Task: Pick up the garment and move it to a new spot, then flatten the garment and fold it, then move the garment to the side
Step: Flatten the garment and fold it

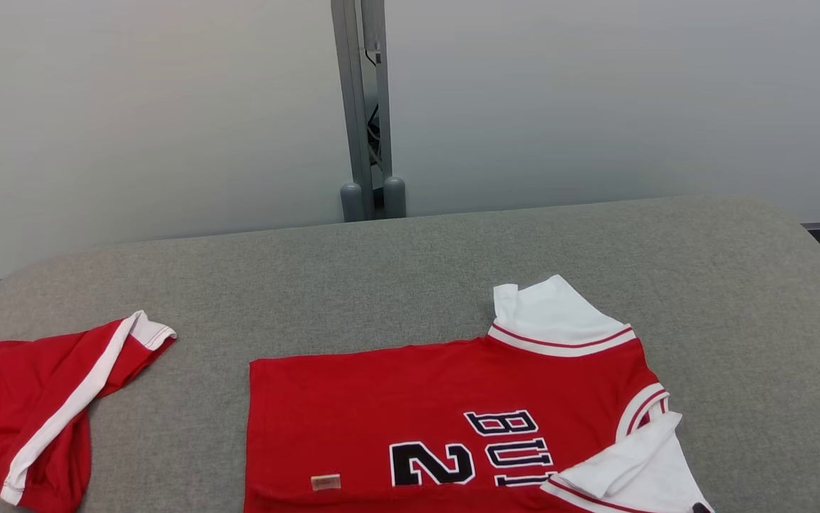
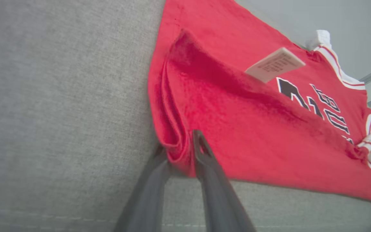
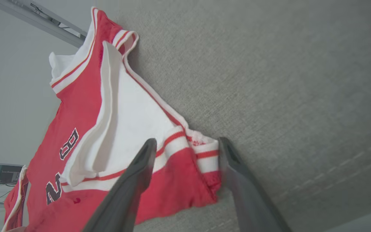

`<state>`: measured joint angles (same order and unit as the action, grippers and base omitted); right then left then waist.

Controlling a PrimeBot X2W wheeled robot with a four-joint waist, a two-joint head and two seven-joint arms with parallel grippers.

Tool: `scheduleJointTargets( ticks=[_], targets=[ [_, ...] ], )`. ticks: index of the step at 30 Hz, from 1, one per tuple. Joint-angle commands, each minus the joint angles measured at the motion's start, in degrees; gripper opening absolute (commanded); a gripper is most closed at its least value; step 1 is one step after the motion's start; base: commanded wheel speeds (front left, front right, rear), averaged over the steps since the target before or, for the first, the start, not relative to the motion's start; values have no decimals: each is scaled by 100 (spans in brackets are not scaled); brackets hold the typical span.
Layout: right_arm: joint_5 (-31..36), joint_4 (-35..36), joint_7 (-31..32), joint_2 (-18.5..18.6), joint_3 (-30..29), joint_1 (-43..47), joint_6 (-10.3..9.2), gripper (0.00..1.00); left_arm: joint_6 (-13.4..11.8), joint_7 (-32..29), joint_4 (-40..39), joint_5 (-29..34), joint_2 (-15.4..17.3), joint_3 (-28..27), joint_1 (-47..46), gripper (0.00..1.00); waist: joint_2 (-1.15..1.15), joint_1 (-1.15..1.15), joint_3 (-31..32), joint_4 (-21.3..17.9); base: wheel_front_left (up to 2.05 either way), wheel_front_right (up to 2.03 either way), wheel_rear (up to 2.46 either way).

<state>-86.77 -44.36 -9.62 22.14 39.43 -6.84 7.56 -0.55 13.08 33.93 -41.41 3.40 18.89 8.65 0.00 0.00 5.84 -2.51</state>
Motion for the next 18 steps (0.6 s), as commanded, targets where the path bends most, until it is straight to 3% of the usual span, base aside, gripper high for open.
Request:
scheduleJointTargets(
  ticks=[1, 10, 18],
  targets=[
    [-55, -74, -63, 53, -52, -61, -14, 100, -32, -10, -26, 14, 81, -12, 47, 100, 0, 0, -12, -3, 0, 0, 0],
    [90, -369, -319, 388, -341, -396, -9, 100, -394, 127, -275, 136, 305, -321, -94, 100, 0, 0, -21, 29, 0, 0, 0],
    [1220, -72, -574, 786, -805, -982, -8, 100, -761, 204, -1211, 1046, 568, -822, -445, 100, 0, 0, 23, 10, 0, 0, 0]
  ],
)
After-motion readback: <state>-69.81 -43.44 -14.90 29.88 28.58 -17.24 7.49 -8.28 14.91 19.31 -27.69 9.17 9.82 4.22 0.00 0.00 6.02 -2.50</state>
